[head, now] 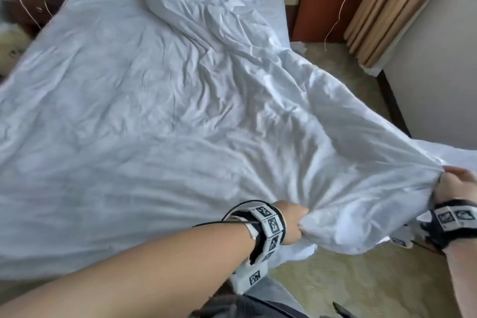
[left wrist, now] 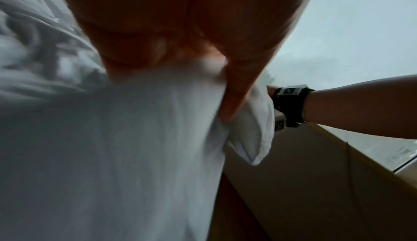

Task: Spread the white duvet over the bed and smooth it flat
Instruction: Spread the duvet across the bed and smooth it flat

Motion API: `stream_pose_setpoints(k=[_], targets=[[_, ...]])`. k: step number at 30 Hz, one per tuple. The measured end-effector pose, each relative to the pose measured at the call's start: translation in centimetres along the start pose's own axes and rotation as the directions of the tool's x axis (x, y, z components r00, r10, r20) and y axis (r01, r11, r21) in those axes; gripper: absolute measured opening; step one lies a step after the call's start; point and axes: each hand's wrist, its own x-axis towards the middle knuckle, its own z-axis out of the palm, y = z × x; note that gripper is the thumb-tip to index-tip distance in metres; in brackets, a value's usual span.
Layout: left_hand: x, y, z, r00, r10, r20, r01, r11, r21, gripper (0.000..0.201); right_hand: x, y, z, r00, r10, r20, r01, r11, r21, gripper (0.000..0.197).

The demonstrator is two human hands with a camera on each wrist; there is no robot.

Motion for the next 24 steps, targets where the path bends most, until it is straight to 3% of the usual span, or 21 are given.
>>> stream_pose_setpoints(k=[2, 4, 7, 10, 12, 15, 21, 24], targets=[[0.4, -1.4, 0.7, 1.0, -0.028, 0.0, 0.028, 0.999, -0.024, 0.025, -1.8, 1.9, 0.7, 0.993, 0.074, 0.092, -0.051, 0.972, -0.23, 0.038], [0.6, -3.3, 1.1, 0.994, -0.104, -0.015, 0.103, 0.991, -0.087, 0.037, -2.2, 3.8, 2.1, 0.954, 0.198, 0.226, -0.102, 0.922, -0.374, 0.036], [0.6, -6.7, 0.4, 0.959, -0.256, -0.123, 0.231, 0.955, -0.186, 0.037, -3.7, 1.5, 5.1, 0.932, 0.197, 0.305, 0.011, 0.825, -0.566, 0.029], [-0.3, -9.9, -0.8, 0.906, -0.381, -0.182, 0.329, 0.908, -0.261, 0.037, -6.5, -2.2, 10.3, 0.887, 0.113, 0.447, 0.166, 0.826, -0.538, 0.027], [-1.3, -12.2, -1.3, 0.878, -0.442, -0.182, 0.379, 0.876, -0.298, 0.038, -9.5, -4.7, 14.5, 0.824, 0.053, 0.565, 0.283, 0.825, -0.49, 0.024], [-3.1, -15.9, -1.5, 0.838, -0.519, -0.167, 0.444, 0.827, -0.345, 0.038, -15.1, -7.9, 20.5, 0.732, 0.009, 0.681, 0.347, 0.855, -0.385, 0.013], [-6.0, -24.8, -1.9, 0.767, -0.626, -0.141, 0.545, 0.752, -0.371, 0.038, -26.0, -11.0, 30.4, 0.51, 0.056, 0.858, 0.498, 0.795, -0.348, 0.01], [-6.7, -30.2, -3.0, 0.733, -0.67, -0.12, 0.588, 0.712, -0.384, 0.039, -29.7, -12.5, 34.7, 0.445, 0.102, 0.89, 0.561, 0.743, -0.366, 0.021]])
